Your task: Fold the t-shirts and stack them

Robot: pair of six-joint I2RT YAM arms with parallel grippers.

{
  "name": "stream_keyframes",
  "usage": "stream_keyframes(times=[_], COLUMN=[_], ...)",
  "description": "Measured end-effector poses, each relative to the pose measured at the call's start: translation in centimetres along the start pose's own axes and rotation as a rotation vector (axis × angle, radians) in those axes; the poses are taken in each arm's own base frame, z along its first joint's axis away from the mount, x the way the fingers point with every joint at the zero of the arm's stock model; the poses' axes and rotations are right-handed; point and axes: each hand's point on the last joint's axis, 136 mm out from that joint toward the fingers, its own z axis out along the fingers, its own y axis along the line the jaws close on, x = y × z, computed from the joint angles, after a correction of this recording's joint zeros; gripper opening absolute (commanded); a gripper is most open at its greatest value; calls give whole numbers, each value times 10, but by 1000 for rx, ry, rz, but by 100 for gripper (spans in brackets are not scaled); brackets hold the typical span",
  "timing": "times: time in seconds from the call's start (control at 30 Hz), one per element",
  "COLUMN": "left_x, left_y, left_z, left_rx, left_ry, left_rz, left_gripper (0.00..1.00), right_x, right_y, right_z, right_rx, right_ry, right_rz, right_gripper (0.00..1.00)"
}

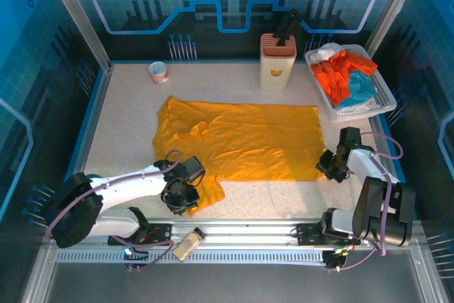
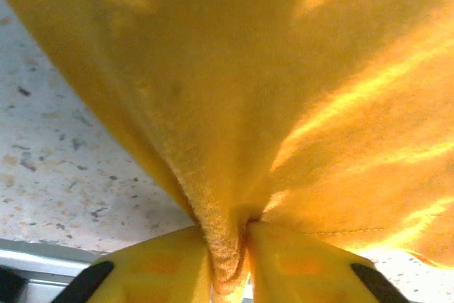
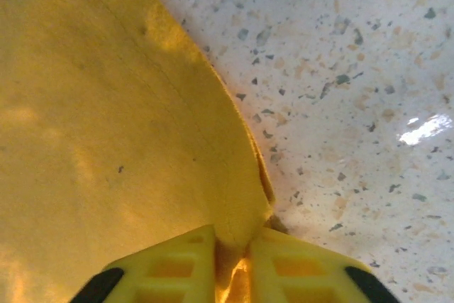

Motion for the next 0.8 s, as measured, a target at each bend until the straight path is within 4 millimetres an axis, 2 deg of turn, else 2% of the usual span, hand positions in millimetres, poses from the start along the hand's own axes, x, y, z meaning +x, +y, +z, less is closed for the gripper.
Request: stream_keyframes(times=[0.07,0.13,0.33,0.4,0.63,0.8], left_x=[0,-1,-16,-25,-66,-93], left_y=[-2,-3,3,1,-26,-39], left_z=[-1,-2,-16,-28,-87,-117], left_rx=[4,3,-29,-20,101,141], left_ry=[-1,-5,-61,-81,-179,-231], left_rz=[5,14,36,37,54,82], left_gripper=[9,1,0,0,0,0], right_x=[0,0,-2,-5,-28,-41], right_y=[1,2,4,7,32,46], right_z=[0,0,-3,-6,-24,-30], right_rx=[-6,-11,-15,-22,-78,-109], right_ry=[0,0,-3,-7,-45,-51], right_rz=[-6,-8,-16,-22,-42,-42], right_gripper=[1,0,0,0,0,0])
